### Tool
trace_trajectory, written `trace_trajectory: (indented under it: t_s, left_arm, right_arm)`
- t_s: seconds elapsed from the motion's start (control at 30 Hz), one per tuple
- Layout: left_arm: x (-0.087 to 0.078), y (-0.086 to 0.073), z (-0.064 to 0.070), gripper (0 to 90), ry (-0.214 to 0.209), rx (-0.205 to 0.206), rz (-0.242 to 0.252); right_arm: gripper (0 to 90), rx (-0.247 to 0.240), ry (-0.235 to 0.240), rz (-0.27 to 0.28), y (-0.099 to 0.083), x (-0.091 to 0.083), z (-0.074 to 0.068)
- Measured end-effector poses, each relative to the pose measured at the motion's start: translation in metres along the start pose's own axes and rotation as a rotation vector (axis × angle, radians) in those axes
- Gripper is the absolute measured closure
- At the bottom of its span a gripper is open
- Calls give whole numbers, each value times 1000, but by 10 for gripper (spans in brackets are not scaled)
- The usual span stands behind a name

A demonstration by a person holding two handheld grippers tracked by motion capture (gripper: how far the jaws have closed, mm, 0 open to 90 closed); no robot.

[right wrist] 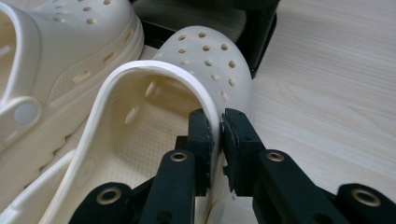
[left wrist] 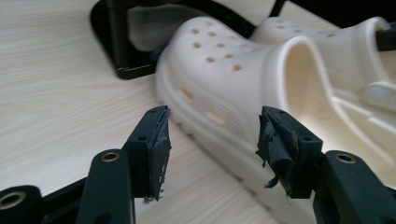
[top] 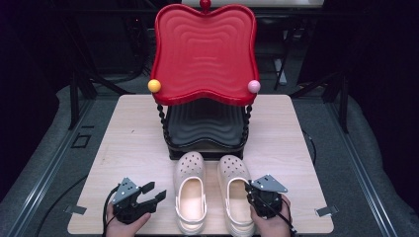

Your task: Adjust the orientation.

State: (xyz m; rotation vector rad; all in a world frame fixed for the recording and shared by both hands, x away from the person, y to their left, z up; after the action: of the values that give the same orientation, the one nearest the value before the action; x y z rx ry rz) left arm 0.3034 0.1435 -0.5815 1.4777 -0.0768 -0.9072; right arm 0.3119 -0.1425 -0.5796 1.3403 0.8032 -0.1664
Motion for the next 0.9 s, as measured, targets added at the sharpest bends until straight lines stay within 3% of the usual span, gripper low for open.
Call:
trace_trajectory:
  t_s: [0.1,0.17,0.33,0.4,0.43,0.53,0.57,0.6,0.67,0.7,0.73,0.77,0.9]
  left_arm:
    - [3,7,11,428,-16,11,12]
    - [7,10,16,422,-17,17,8]
    - [21,7,28,411,-20,48,-24]
    - [24,5,30,411,-10,68,-44]
    - [26,5,30,411,-4,70,-41]
    - [32,4,29,414,6,54,-56]
    - [33,3,29,419,7,47,-64]
    - [35,2,29,433,12,52,-69]
    - [39,-1,28,468,22,52,-88]
    - [41,-3,29,500,15,55,-95]
    - [43,-5,30,540,9,57,-103]
    - [44,-6,30,576,13,65,-114]
    - [45,-5,32,599,12,87,-110]
  right_arm:
    - [808,19,15,-9,3,2,-8]
    - [805,26,16,14,8,4,-13]
    - [803,47,46,42,13,12,-28]
    - [802,46,67,5,9,11,-35]
    - [801,57,57,53,13,16,-37]
    - [800,68,79,7,10,16,-45]
    - [800,74,69,36,13,17,-46]
    - [799,77,58,64,15,18,-46]
    - [793,83,52,66,12,19,-45]
    - [786,87,71,34,8,16,-46]
    - [773,102,72,78,9,19,-45]
    - [770,106,84,56,6,18,-45]
    - [746,80,83,79,7,18,-46]
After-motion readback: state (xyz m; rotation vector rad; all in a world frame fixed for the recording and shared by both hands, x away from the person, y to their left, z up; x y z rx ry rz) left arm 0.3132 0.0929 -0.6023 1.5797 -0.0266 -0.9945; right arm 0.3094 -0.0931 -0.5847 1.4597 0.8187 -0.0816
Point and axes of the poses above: each handheld gripper's, and its own axes: x roughly forward along the jaws, y roughly out of its top, z roughly to its right, the point moved 10 cm from there along x, roughly forward along the jaws, and after that the axes turned 3 degrees about y, right-handed, at the moved point
